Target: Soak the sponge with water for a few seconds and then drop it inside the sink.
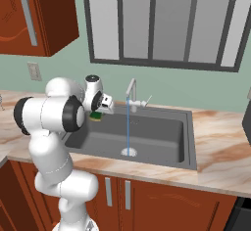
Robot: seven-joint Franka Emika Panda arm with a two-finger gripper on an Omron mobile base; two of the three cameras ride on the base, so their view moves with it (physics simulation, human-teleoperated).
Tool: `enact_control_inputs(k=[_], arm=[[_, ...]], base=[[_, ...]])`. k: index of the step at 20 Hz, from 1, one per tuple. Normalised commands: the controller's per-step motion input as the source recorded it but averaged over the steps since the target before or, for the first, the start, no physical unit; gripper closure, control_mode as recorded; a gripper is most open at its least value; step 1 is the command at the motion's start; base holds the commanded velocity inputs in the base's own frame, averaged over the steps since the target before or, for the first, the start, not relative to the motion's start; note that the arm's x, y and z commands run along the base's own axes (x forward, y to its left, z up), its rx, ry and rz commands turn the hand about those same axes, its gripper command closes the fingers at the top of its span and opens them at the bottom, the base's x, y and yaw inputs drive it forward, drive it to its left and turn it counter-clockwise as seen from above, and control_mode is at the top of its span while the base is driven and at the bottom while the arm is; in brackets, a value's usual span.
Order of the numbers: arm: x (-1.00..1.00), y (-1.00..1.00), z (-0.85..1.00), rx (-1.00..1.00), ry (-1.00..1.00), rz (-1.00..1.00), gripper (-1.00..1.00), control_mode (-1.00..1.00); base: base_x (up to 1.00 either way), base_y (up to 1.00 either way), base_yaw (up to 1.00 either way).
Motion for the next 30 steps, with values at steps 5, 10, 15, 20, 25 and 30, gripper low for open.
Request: enact_control_inputs(k=[5,10,15,20,25,30], arm=[[0.0,0.04,-0.35,0.0,0.0,0.07,1.0,-1.0],[0.0,0.06,-0.48,0.0,0.0,0.07,1.0,-1.0],[0.0,0.03,-0.53,0.0,0.0,0.07,1.0,-1.0],[0.0,0.0,-0.48,0.0,0.0,0.06,1.0,-1.0],[0.0,0.0,-0.34,0.0,0.0,0.04,1.0,-1.0],[0.0,0.01,-0.19,0.0,0.0,0.03,1.0,-1.0]], base=[[0.0,0.0,0.0],[0.0,0.0,0.0],[0.0,0.0,0.0],[0.0,0.0,0.0],[0.0,0.0,0.0],[0.0,0.0,0.0]])
